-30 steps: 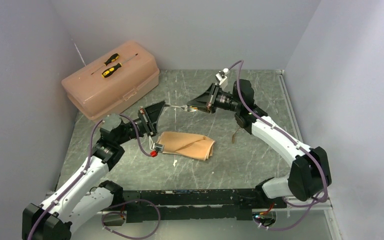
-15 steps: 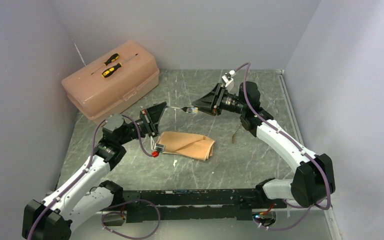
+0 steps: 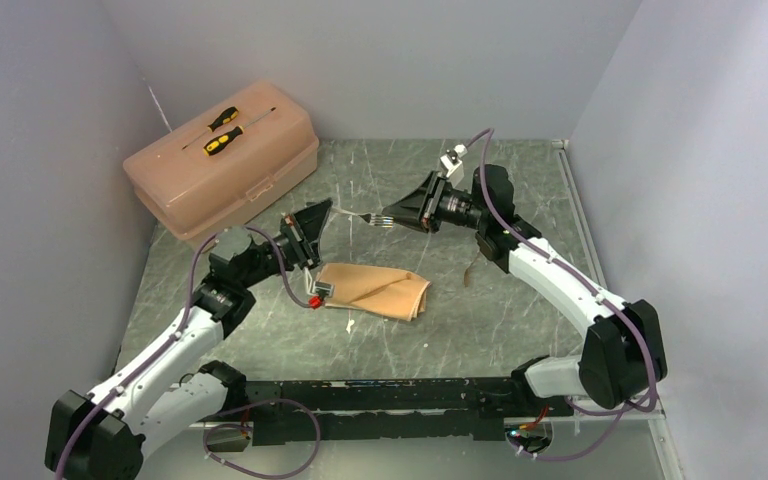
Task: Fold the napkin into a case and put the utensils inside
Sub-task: Pick up the fork at the center of the board, then insert the fork into the napkin, then pick up the fork at the center of the board.
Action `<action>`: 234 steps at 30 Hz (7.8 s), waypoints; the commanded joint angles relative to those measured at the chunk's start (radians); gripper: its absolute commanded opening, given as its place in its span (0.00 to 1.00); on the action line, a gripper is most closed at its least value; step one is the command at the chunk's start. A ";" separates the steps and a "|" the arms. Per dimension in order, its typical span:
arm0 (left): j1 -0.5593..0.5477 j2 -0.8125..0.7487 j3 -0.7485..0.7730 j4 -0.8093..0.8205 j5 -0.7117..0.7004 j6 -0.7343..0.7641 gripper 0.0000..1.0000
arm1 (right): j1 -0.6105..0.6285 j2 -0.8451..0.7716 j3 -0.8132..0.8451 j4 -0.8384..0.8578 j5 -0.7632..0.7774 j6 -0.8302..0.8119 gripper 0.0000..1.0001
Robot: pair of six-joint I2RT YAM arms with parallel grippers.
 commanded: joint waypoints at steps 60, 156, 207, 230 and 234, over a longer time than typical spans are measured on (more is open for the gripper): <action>0.039 0.751 0.627 -1.257 -0.239 -1.133 0.41 | -0.159 -0.412 -0.328 -0.762 0.155 -0.469 0.00; -0.018 0.894 0.453 -1.030 -0.262 -1.086 0.35 | 0.123 0.132 -0.377 0.005 0.409 -0.256 0.52; 0.169 0.741 1.142 -1.503 -0.098 -1.250 0.95 | 0.178 0.163 0.043 -0.553 1.043 -0.980 0.00; 0.168 0.407 0.921 -1.455 0.179 -0.798 0.95 | 0.525 -0.005 0.392 -0.946 0.500 -1.354 0.00; 0.164 0.396 0.913 -1.519 0.197 -0.721 0.90 | 0.551 0.024 0.457 -0.960 0.515 -1.371 0.00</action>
